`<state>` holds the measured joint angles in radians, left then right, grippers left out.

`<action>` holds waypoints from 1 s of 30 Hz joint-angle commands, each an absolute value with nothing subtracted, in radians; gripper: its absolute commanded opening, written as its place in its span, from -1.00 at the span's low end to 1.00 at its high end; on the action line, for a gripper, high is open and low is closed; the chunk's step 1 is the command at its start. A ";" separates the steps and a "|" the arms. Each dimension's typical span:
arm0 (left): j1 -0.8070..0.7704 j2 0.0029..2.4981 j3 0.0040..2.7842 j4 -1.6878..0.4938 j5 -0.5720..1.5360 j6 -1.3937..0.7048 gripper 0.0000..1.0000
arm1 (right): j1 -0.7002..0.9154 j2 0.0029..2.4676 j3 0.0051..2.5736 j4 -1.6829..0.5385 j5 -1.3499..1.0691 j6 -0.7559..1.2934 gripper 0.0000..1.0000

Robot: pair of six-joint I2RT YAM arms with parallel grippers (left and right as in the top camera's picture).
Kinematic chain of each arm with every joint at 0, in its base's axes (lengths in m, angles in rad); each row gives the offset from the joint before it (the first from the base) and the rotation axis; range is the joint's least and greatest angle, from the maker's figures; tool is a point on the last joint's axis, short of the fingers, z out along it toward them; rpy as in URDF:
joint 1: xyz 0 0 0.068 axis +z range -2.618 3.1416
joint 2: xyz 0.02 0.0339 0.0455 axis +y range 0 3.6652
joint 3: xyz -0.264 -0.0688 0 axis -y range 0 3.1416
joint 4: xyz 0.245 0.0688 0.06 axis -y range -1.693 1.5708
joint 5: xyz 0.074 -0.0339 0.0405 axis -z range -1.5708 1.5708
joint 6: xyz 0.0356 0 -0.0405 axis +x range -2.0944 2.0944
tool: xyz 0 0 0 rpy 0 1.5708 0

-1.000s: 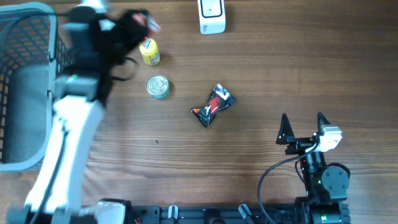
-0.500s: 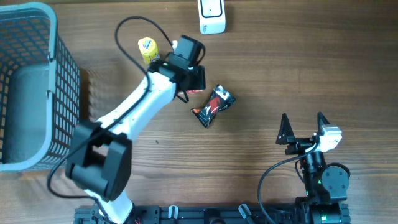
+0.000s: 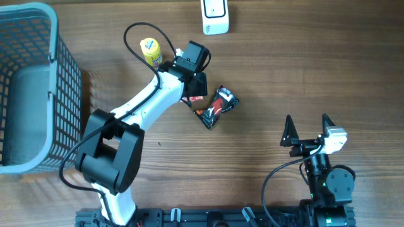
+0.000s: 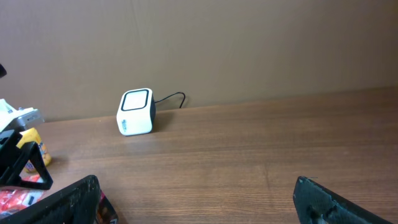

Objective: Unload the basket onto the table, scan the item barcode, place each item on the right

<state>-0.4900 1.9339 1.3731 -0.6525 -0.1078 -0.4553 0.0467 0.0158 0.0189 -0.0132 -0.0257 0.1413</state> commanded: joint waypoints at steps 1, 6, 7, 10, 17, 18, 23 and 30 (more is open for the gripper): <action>-0.486 1.940 1.371 -0.666 -0.075 -0.519 0.34 | 0.049 0.014 0.011 -0.008 -0.039 0.137 1.00; -0.485 1.938 1.371 -0.697 -0.006 -0.606 0.20 | 0.049 0.014 0.011 -0.008 -0.039 0.137 1.00; -0.483 1.937 1.371 -0.706 0.012 -0.622 0.17 | 0.049 0.014 0.011 -0.008 -0.039 0.138 1.00; -0.467 1.937 1.374 -0.736 0.090 -0.669 0.13 | 0.049 0.014 0.011 -0.008 -0.039 0.138 1.00; -0.387 1.937 1.375 -0.810 0.327 -0.747 0.16 | 0.049 0.014 0.011 -0.008 -0.039 0.137 1.00; -0.370 1.937 1.375 -0.828 0.370 -0.761 0.17 | 0.049 0.014 0.011 -0.008 -0.039 0.137 1.00; -0.284 1.937 1.375 -0.879 0.670 -0.768 0.01 | 0.049 0.014 0.011 -0.008 -0.039 0.138 1.00; -0.259 1.937 1.375 -0.883 0.942 -0.819 0.02 | 0.049 0.014 0.011 -0.008 -0.039 0.138 1.00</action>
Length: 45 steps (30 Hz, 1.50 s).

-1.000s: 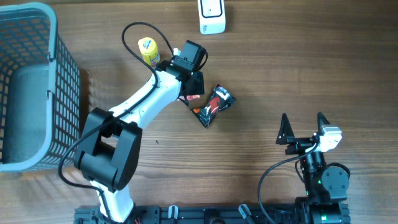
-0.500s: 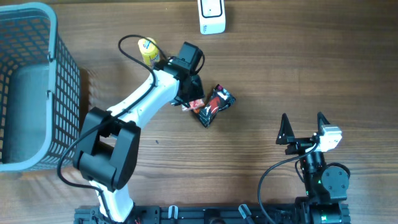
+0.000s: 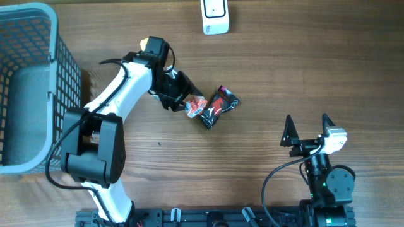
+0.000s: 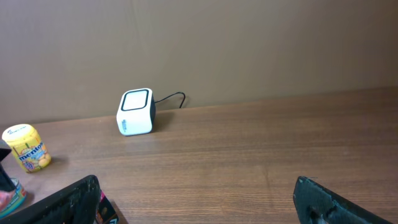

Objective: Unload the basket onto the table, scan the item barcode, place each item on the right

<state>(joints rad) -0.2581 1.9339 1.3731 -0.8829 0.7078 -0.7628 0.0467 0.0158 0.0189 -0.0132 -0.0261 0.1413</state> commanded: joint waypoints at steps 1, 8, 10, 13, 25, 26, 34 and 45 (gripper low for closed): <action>-0.260 1.937 1.375 -0.876 0.987 -0.843 0.04 | 0.049 0.014 0.011 -0.008 -0.039 0.137 1.00; -0.260 1.937 1.375 -0.838 1.115 -0.929 0.12 | 0.049 0.014 0.011 -0.008 -0.039 0.138 1.00; -0.260 1.937 1.375 -0.838 1.139 -0.929 0.13 | 0.049 0.014 0.011 -0.008 -0.039 0.137 1.00; -0.260 1.936 1.375 -0.838 1.184 -0.929 0.13 | 0.049 0.014 0.011 -0.008 -0.039 0.137 1.00; -0.260 1.915 1.375 -0.739 1.231 -1.050 0.12 | 0.049 0.014 0.011 -0.008 -0.039 0.138 1.00; -0.260 1.913 1.375 -0.739 1.230 -1.056 0.11 | 0.049 0.014 0.011 -0.008 -0.039 0.137 1.00; -0.260 1.913 1.375 -0.729 1.230 -1.075 0.11 | 0.049 0.014 0.011 -0.008 -0.039 0.137 1.00; -0.260 1.913 1.375 -0.725 1.230 -1.098 0.10 | 0.049 0.014 0.011 -0.008 -0.039 0.137 1.00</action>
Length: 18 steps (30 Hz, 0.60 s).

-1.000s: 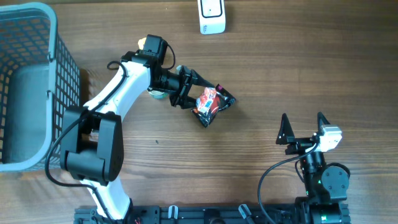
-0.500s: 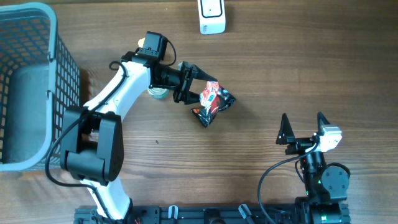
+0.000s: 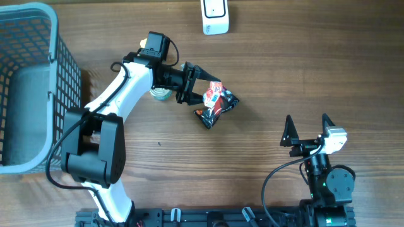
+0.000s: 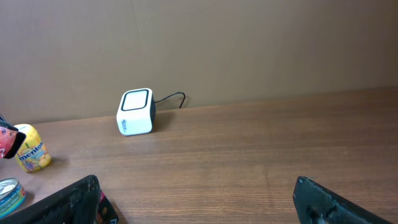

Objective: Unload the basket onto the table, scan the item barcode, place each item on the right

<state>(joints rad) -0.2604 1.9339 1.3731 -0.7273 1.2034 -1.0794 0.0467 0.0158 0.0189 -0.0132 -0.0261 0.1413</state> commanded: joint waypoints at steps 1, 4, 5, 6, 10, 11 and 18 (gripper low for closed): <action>-0.260 1.913 1.375 -0.725 1.230 -1.110 0.09 | 0.049 0.014 0.011 -0.008 -0.039 0.138 1.00; -0.260 1.913 1.375 -0.709 1.227 -1.109 0.05 | 0.049 0.014 0.011 -0.008 -0.039 0.138 1.00; -0.260 1.913 1.375 -0.709 1.208 -1.107 0.04 | 0.049 0.014 0.011 -0.008 -0.039 0.138 1.00; -0.262 1.913 1.375 -0.710 1.177 -1.107 0.04 | 0.049 0.014 0.011 -0.008 -0.039 0.137 1.00; -0.274 1.913 1.375 -0.705 0.979 -1.107 0.03 | 0.049 0.014 0.011 -0.008 -0.039 0.138 1.00; -0.282 1.911 1.375 -0.693 0.908 -1.106 0.03 | 0.049 0.014 0.011 -0.008 -0.039 0.137 1.00; -0.350 1.903 1.378 -0.551 0.591 -1.023 0.06 | 0.049 0.014 0.011 -0.008 -0.039 0.138 1.00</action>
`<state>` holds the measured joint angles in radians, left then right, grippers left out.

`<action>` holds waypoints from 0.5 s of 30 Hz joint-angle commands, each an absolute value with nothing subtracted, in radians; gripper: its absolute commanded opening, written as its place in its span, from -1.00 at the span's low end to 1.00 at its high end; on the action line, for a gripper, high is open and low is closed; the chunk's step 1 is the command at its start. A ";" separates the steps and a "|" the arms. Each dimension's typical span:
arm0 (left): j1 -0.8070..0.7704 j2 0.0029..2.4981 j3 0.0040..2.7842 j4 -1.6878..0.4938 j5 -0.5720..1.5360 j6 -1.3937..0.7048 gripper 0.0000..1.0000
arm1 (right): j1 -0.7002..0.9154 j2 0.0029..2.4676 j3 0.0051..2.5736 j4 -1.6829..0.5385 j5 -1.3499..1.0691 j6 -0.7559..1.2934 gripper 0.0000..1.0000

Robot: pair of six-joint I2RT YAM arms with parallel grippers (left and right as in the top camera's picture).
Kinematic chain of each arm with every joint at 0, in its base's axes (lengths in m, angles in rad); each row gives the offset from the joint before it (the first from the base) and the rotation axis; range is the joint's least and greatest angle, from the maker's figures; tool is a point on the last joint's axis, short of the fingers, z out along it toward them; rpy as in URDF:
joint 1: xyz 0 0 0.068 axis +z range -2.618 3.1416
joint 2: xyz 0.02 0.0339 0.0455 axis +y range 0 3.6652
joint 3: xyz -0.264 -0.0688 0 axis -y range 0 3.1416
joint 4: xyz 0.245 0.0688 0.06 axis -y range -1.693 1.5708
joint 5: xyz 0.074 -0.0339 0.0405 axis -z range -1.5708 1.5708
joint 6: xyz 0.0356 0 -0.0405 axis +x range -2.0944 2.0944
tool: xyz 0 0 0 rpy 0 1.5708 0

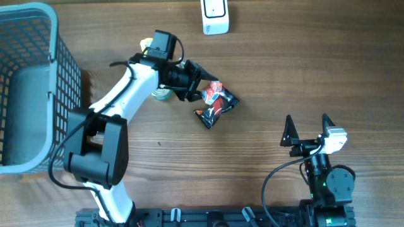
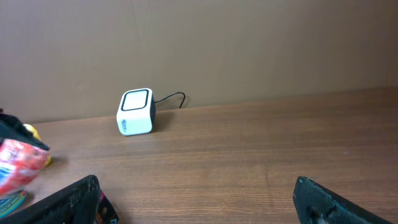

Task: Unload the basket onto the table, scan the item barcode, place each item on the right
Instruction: 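Raise the snack packet toward the white scanner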

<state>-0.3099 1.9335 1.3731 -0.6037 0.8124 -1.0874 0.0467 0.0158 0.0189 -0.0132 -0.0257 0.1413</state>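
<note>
The white barcode scanner stands at the table's far edge, its window facing up. My left gripper is shut on a small red snack packet, held above the table right of the arm; the packet shows blurred at the left edge of the right wrist view. A dark snack packet lies on the wood just below it. My right gripper rests open near the front right, nothing between its fingers.
A blue-grey mesh basket fills the left side. A yellow candy bottle stands behind the left arm, and a tin can sits partly under it. The scanner's black cable runs off behind it.
The left wrist has shifted slightly right and back, still holding the red packet. In the right wrist view the packet now shows lower and larger at the left edge. The right arm is unchanged.
My left gripper was down over the red packet beside the dark packet. Then the arm had swung left with the red packet at its fingertips on the table. Later it held the packet lifted above the dark packet, and it still holds it there.
</note>
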 commanded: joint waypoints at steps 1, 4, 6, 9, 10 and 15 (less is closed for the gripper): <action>-0.362 1.902 1.382 -0.535 0.543 -1.008 0.07 | 0.049 0.014 0.011 -0.008 -0.039 0.138 1.00; -0.397 1.901 1.406 -0.514 0.380 -0.982 0.10 | 0.049 0.014 0.011 -0.008 -0.039 0.137 1.00; -0.418 1.901 1.422 -0.503 0.254 -0.979 0.11 | 0.049 0.014 0.011 -0.008 -0.039 0.138 1.00; -0.451 1.901 1.441 -0.469 0.064 -0.979 0.29 | 0.049 0.014 0.011 -0.008 -0.039 0.138 1.00; -0.459 1.901 1.441 -0.443 0.017 -0.970 0.31 | 0.049 0.014 0.011 -0.008 -0.039 0.137 1.00; -0.495 1.901 1.441 -0.267 -0.154 -0.811 0.28 | 0.049 0.014 0.011 -0.008 -0.039 0.137 1.00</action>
<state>-0.4740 1.9331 1.4212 -0.3443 0.0521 -0.9432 0.0467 0.0158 0.0185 -0.0132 -0.0257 0.1413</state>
